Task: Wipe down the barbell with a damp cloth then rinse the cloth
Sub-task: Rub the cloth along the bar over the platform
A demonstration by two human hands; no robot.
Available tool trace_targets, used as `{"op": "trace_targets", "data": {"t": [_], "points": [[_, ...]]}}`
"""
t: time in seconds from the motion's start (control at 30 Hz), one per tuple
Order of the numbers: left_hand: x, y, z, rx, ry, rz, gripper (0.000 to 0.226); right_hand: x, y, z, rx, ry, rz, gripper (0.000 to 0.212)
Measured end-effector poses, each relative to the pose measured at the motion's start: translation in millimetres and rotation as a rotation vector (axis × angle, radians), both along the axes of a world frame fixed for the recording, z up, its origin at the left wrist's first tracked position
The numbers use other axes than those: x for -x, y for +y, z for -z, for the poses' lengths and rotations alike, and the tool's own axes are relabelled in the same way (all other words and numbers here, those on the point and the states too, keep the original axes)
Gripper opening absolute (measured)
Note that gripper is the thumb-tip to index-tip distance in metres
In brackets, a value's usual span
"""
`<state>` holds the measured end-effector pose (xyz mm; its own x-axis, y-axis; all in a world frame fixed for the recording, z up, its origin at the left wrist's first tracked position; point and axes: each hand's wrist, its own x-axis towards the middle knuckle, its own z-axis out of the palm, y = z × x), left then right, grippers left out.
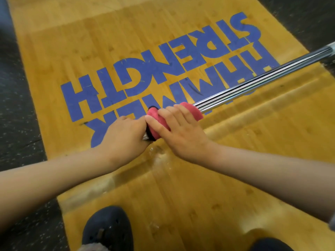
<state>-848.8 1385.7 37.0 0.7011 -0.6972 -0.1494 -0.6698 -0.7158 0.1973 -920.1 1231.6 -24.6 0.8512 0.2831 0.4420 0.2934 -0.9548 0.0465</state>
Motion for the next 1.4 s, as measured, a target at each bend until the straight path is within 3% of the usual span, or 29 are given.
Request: {"op": "trace_targets", "data": {"t": [0.13, 0.2, 0.3, 0.4, 0.47, 0.53, 0.63, 0.77, 0.9, 1.1, 1.27, 1.4], "points": [[-12.8, -2.2, 3.6, -0.070, 0.210, 0.044, 0.018, 2.0, -53.8, -3.1, 0.081, -0.011, -0.038, 0.063], [-25.1, -6.1, -0.6, -0.083, 0.502, 0.043, 0.017, 4.6, -82.7, -5.1, 0.101, 0.003, -0.014, 0.062], [-46.0, -12.2, -8.4, -0.117, 1.082, 0.018, 0.012, 8.9, -125.9, -9.3, 0.134, 0.033, 0.044, 0.058], [-57.1, -14.6, -11.2, -0.180, 1.364, 0.049, 0.011, 12.7, -151.1, -8.9, 0.170, 0.022, 0.126, 0.057], [-56.3, -14.7, -11.7, -0.191, 1.326, 0.054, 0.011, 12.5, -146.9, -5.0, 0.149, -0.007, 0.190, 0.054], [-51.2, -13.1, -11.9, -0.173, 1.174, 0.031, 0.018, 11.0, -131.0, -0.3, 0.078, -0.039, 0.274, 0.050], [-40.4, -7.4, -10.7, -0.085, 0.826, 0.008, 0.025, 10.7, -105.4, 1.0, 0.019, -0.022, 0.306, 0.049], [-16.9, 0.9, -8.6, -0.115, 0.218, 0.045, 0.041, 4.3, -49.9, 0.6, -0.020, -0.025, 0.212, 0.053], [-5.3, 3.5, 3.4, -0.120, -0.007, 0.062, 0.027, -0.4, 13.6, 3.7, -0.061, -0.040, 0.142, 0.048], [-17.6, 0.2, 7.9, -0.067, 0.263, 0.065, 0.021, -1.2, -32.5, 1.1, 0.103, -0.087, -0.028, 0.060], [-42.4, -9.8, -9.3, -0.166, 0.994, 0.009, 0.014, 6.3, -100.7, -0.4, 0.137, -0.048, 0.043, 0.061], [-54.6, -13.7, -9.8, -0.234, 1.255, 0.019, 0.014, 9.1, -134.4, -3.2, 0.128, -0.035, 0.113, 0.058]]}}
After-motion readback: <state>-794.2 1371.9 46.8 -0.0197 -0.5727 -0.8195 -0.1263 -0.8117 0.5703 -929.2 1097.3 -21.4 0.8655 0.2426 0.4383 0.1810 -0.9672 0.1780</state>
